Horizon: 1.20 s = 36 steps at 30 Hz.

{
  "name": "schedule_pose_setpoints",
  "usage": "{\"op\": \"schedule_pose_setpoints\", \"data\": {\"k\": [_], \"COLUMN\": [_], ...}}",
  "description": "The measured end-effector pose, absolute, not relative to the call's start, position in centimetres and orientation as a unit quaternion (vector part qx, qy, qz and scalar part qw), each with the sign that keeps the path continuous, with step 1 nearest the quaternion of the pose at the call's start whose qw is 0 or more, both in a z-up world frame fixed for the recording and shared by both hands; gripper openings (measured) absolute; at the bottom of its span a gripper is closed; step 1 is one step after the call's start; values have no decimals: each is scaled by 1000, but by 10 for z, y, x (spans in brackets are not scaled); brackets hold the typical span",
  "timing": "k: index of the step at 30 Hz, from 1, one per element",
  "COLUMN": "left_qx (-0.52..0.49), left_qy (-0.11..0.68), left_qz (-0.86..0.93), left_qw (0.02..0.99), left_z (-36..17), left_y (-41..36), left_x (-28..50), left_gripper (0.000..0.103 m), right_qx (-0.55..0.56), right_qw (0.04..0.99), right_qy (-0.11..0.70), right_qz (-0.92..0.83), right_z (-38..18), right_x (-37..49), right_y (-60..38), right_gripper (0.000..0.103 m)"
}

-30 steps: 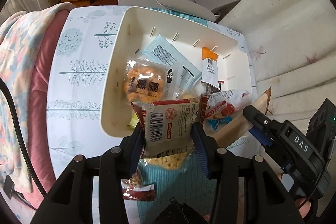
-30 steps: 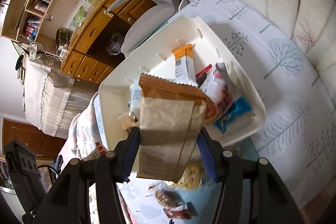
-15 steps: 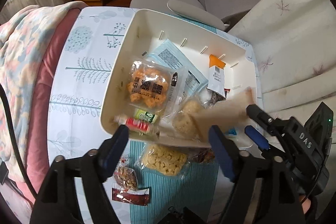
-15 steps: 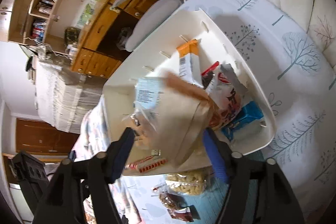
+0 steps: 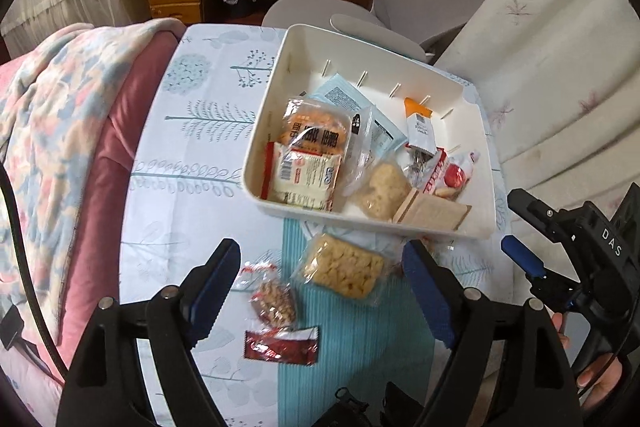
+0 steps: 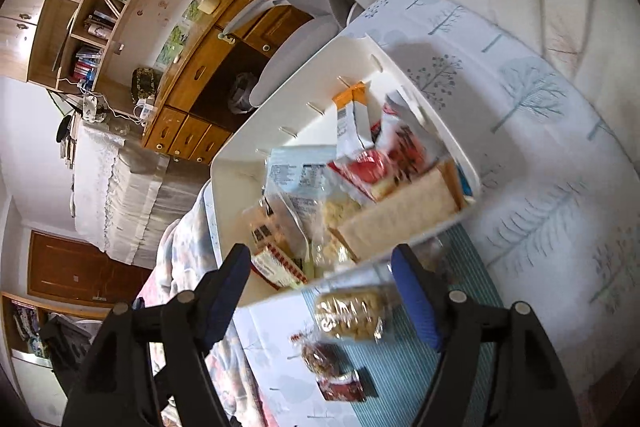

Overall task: Organize snacks
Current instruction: 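Withdraw both grippers from the tray toward the remaining snacks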

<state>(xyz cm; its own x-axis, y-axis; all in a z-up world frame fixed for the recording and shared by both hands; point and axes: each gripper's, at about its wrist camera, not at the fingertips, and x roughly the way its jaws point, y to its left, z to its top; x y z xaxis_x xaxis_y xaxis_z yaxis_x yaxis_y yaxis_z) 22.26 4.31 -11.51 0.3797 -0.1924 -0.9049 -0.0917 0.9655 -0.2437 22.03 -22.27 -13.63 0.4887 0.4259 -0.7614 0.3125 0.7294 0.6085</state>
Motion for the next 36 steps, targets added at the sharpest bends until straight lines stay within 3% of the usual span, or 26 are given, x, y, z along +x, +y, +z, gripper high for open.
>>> {"op": "schedule_pose_setpoints", "data": {"k": [20,36], "left_qx": [-91,-78], "left_qy": [551,611], "left_qz": [-13,43], "left_qw": [829,786], "left_z": [-146,-212], "left_y": [77,48], "left_x": [102,102], "left_gripper": [82,82], "right_qx": [288,172], "right_qw": [822,824], "right_qy": [491,539], "right_qz": [-14,34], "right_z": [-143,-193], "right_x": [100,136], "right_y": [-191,-202], "right_gripper": [74,73]}}
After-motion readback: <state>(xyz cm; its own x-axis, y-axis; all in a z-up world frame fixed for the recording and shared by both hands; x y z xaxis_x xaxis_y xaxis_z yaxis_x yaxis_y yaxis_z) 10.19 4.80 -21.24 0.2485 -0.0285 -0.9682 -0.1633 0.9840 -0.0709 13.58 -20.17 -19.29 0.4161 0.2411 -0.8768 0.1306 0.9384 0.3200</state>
